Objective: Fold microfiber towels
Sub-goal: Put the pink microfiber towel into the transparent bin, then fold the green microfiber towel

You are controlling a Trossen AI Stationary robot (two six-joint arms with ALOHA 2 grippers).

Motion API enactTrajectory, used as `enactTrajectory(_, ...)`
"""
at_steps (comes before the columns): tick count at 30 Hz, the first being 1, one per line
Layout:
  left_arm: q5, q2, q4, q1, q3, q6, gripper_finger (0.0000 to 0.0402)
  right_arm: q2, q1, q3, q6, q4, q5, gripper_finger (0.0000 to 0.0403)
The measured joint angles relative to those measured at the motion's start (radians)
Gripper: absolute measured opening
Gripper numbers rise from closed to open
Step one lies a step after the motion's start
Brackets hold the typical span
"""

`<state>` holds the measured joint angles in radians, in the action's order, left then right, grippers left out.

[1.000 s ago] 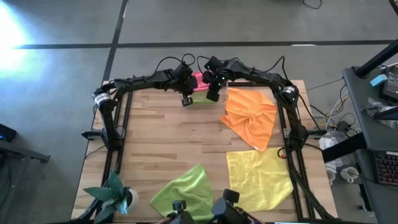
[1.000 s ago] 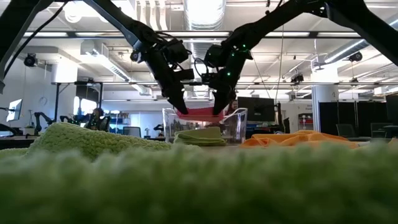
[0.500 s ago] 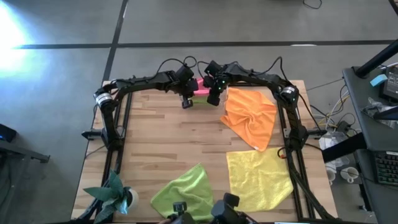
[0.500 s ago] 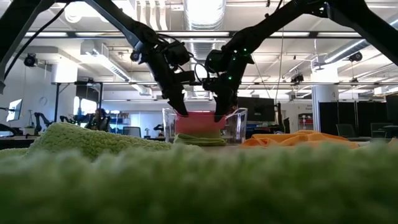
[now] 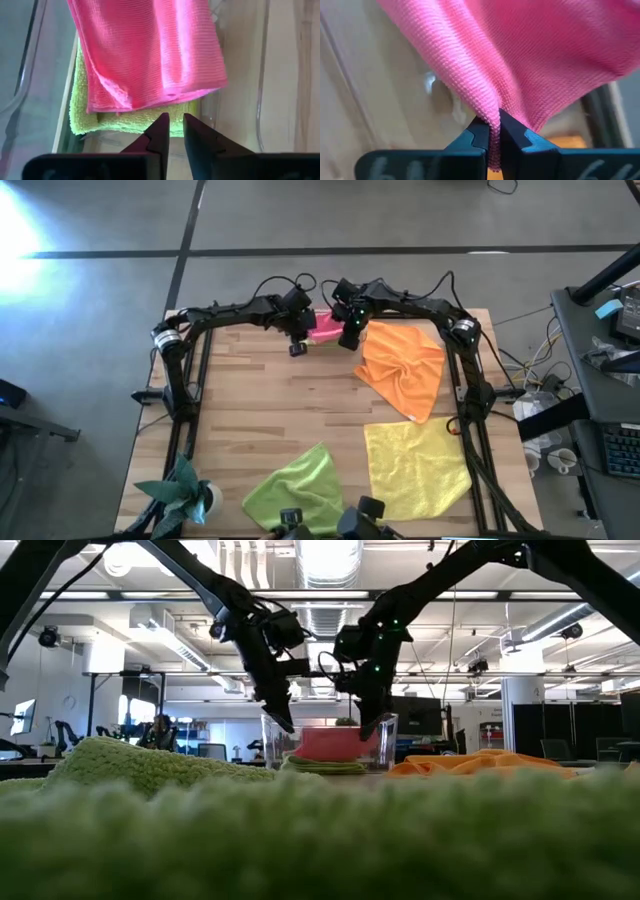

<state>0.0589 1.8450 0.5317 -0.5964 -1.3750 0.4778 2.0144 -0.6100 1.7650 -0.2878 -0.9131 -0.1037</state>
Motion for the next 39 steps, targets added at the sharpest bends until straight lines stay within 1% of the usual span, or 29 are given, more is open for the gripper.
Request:
enactTrajectory(6, -0.001, 0.0, 0.006, 0.001, -0.001, 0.0, 0.0064, 0.0, 0.015, 0.001, 0.001, 0.013, -0.027, 0.0016)
enactTrajectory(9, -0.043, -0.003, 0.0, 0.001, -0.006, 0.0, 0.0068, 0.0, 0.021, 0.003, 0.024, 0.021, -0.042, 0.0033)
enactTrajectory(12, -0.074, -0.011, -0.001, 0.001, -0.014, 0.0, 0.0068, 0.0, 0.03, 0.003, 0.054, 0.037, -0.056, 0.0059)
enactTrajectory(17, -0.076, -0.033, 0.007, 0.002, -0.035, 0.0, 0.0069, 0.0, 0.03, 0.004, 0.112, 0.054, -0.071, 0.0119)
enactTrajectory(21, -0.076, -0.058, 0.0, 0.002, -0.045, -0.001, 0.0069, -0.005, 0.031, 0.005, 0.121, 0.053, -0.077, 0.0163)
enactTrajectory(26, -0.092, -0.087, 0.026, 0.002, -0.046, -0.025, 0.0069, -0.049, 0.028, 0.005, 0.151, 0.022, -0.083, 0.0199)
enactTrajectory(32, -0.096, -0.147, 0.126, 0.009, -0.043, -0.031, 0.0069, -0.164, 0.025, 0.005, 0.183, -0.082, -0.081, 0.0207)
enactTrajectory(36, -0.091, -0.198, 0.179, 0.023, -0.04, -0.11, 0.0069, -0.243, 0.038, 0.0, 0.254, -0.158, -0.083, 0.0205)
enactTrajectory(39, -0.086, -0.236, 0.198, 0.043, -0.016, -0.146, 0.0069, -0.308, 0.073, -0.03, 0.298, -0.199, -0.081, 0.0206)
